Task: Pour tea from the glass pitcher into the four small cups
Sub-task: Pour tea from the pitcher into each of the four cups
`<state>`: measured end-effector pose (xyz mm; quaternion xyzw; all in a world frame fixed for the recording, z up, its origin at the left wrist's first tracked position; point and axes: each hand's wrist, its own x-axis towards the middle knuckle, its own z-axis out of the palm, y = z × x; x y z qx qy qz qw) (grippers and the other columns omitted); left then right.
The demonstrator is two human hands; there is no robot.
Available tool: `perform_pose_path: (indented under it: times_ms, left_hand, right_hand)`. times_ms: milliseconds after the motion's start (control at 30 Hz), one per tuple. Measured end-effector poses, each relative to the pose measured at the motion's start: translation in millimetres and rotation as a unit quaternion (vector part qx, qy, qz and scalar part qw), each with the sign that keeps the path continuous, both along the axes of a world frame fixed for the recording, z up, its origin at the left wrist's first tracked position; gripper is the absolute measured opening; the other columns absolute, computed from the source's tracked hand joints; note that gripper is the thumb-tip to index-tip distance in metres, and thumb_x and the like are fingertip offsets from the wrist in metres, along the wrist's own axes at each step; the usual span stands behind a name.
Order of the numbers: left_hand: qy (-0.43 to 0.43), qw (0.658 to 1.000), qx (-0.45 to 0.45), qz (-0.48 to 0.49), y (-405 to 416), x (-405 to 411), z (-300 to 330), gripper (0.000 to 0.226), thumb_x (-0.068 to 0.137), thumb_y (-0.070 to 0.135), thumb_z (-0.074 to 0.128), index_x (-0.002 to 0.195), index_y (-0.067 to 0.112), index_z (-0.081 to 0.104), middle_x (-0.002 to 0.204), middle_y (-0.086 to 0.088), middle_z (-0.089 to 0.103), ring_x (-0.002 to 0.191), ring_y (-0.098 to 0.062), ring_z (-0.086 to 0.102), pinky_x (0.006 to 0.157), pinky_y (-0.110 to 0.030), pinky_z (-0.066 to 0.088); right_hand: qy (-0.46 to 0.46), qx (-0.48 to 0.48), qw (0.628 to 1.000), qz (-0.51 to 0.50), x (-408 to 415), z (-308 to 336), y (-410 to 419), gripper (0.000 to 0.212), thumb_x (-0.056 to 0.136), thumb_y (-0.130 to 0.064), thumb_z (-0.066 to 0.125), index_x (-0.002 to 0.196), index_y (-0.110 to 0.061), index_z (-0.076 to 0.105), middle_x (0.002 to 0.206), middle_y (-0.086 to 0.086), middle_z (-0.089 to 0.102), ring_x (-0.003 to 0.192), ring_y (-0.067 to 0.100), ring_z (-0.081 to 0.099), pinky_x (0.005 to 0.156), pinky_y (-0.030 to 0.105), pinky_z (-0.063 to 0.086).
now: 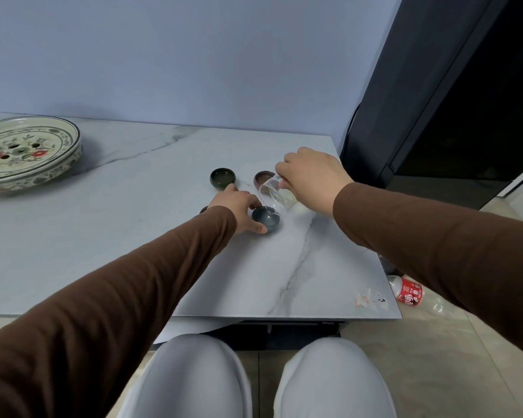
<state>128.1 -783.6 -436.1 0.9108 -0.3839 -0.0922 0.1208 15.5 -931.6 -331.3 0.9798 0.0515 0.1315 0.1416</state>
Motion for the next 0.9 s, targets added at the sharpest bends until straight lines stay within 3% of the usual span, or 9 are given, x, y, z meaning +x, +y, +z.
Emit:
perform_pose_path:
  times_ms: [500,700,833,900]
  left_hand:
    - [0.008,1.0,0.0,0.012,0,-4,4,0.07,0.061,0.064,0.07,0.121,0.03,0.058,0.114,0.005,0.064,0.098,-0.016,0.036,0.082,-0.033,0.041]
    - [0.015,1.0,-0.004,0.018,0,-4,3,0.071,0.06,0.065,0.07,0.12,0.03,0.059,0.113,0.006,0.064,0.096,-0.014,0.033,0.085,-0.033,0.042]
    - [0.022,0.999,-0.018,0.031,1,-6,4,0.071,0.057,0.065,0.072,0.119,0.032,0.06,0.082,0.014,0.046,0.094,-0.014,0.033,0.083,-0.032,0.043]
    - [0.023,0.999,-0.016,0.034,0,-6,3,0.072,0.056,0.066,0.072,0.119,0.033,0.061,0.081,0.012,0.044,0.096,-0.015,0.035,0.085,-0.033,0.044]
  right_hand:
    - [-0.009,-0.088,0.995,0.041,-14,14,12,0.018,0.101,-0.022,0.041,0.104,-0.015,0.058,0.098,0.004,0.058,0.092,0.026,0.051,0.061,0.033,0.027]
    - [-0.011,-0.111,0.993,0.048,-17,16,17,0.013,0.096,-0.011,0.047,0.101,-0.015,0.058,0.093,0.004,0.058,0.087,0.026,0.05,0.06,0.032,0.026]
    - [-0.017,-0.125,0.99,0.065,-18,15,18,0.015,0.094,-0.007,0.047,0.1,-0.015,0.058,0.093,0.004,0.059,0.088,0.027,0.051,0.061,0.033,0.027]
    - [-0.021,-0.131,0.988,0.076,-18,15,18,0.014,0.095,-0.011,0.046,0.1,-0.016,0.058,0.094,0.004,0.059,0.089,0.026,0.052,0.062,0.032,0.026]
